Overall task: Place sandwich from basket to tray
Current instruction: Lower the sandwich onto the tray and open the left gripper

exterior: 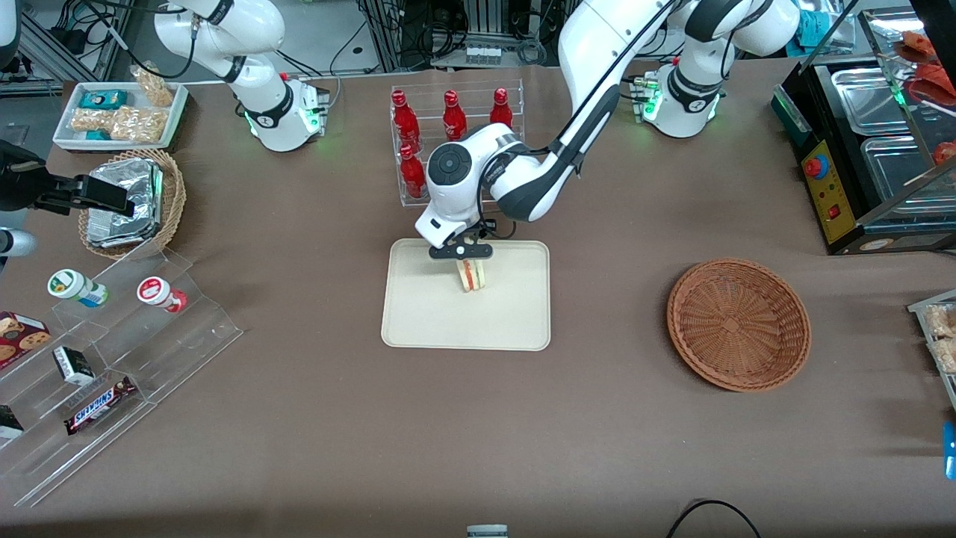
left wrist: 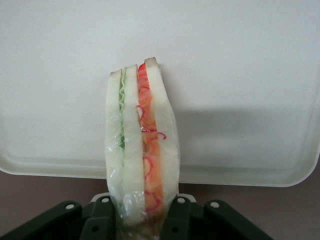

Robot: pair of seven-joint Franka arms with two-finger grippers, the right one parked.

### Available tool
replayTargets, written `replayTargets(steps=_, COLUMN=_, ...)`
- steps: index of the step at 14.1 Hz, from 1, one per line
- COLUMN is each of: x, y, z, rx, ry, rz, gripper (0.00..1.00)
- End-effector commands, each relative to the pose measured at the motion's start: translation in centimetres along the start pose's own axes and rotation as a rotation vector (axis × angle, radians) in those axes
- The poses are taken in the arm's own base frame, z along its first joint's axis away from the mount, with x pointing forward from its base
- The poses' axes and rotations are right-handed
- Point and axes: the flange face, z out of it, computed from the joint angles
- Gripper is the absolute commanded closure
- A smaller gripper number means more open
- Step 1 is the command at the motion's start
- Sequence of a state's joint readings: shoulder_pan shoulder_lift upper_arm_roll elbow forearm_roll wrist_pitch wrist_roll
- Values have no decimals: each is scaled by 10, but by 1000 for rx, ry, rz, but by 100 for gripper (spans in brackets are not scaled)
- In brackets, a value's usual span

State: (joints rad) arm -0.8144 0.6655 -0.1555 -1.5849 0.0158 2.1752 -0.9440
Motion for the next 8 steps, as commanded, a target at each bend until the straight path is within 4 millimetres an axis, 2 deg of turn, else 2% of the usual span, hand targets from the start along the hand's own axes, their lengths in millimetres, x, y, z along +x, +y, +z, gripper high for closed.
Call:
replayTargets(steps=1, x=4, y=1, z=4, rx=-2, ry=0, rz=32, gripper=67)
replayTargets(steps=3, x=4, y=-1, z=7, rx=1, ry=-3, rz=32, gripper=57)
replayTargets(steps=4, x=4, y=0, z=7, rx=3, ry=-2, rz=20, gripper=44)
replayTargets(steps=6, x=6, y=0, z=7, rx=0, ry=0, rz=14, gripper=0)
replayTargets(steps=8, x=8, y=0, z=2, rx=-7, ry=8, rz=-5, gripper=0)
